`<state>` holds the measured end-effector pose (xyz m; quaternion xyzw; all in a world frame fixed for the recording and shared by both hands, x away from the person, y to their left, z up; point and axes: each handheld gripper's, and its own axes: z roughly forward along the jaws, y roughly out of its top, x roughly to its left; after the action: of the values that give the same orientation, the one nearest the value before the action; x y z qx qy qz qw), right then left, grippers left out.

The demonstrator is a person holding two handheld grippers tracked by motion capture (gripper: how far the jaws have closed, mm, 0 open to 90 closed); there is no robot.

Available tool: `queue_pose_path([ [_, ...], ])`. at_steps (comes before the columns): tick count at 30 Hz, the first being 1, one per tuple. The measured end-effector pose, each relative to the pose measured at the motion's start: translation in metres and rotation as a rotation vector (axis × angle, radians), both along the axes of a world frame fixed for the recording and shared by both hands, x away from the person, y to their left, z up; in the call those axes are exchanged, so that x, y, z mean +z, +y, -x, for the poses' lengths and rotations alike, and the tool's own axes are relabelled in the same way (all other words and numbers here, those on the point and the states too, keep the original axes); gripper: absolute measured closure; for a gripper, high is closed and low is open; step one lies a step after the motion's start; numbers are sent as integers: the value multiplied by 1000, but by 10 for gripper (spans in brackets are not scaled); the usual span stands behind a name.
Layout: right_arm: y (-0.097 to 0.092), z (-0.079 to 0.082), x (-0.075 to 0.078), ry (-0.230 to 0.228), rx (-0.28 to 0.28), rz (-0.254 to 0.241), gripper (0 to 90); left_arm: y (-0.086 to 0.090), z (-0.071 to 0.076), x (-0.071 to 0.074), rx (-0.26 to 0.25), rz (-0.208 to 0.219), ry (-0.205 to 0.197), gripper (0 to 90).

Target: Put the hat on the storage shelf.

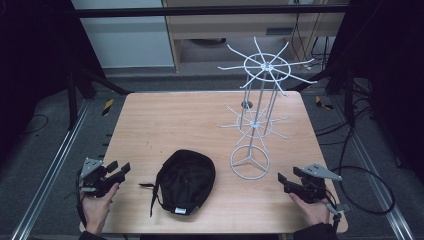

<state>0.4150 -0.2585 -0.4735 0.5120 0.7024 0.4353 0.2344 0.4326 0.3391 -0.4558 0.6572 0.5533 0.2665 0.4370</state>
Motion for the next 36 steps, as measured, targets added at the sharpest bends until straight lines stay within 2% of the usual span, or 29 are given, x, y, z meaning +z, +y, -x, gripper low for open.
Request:
queue_pose_path([
  [5, 12, 3, 3, -4, 32, -8, 340, -9, 5, 5, -42, -2, 4, 489],
  [8, 20, 4, 5, -6, 67, 10, 354, -16, 7, 7, -72, -9, 4, 488],
  [15, 42, 7, 14, -24, 156, 3, 395, -32, 8, 9, -124, -4, 16, 465],
  [21, 58, 7, 17, -27, 205, 16, 417, -45, 7, 12, -163, -22, 13, 457],
  [27, 73, 5, 19, -14, 232, 6, 427, -52, 3, 13, -198, -24, 29, 481],
  [36, 104, 1, 26, -17, 301, 20, 434, -62, -2, 20, -239, -34, 35, 544],
])
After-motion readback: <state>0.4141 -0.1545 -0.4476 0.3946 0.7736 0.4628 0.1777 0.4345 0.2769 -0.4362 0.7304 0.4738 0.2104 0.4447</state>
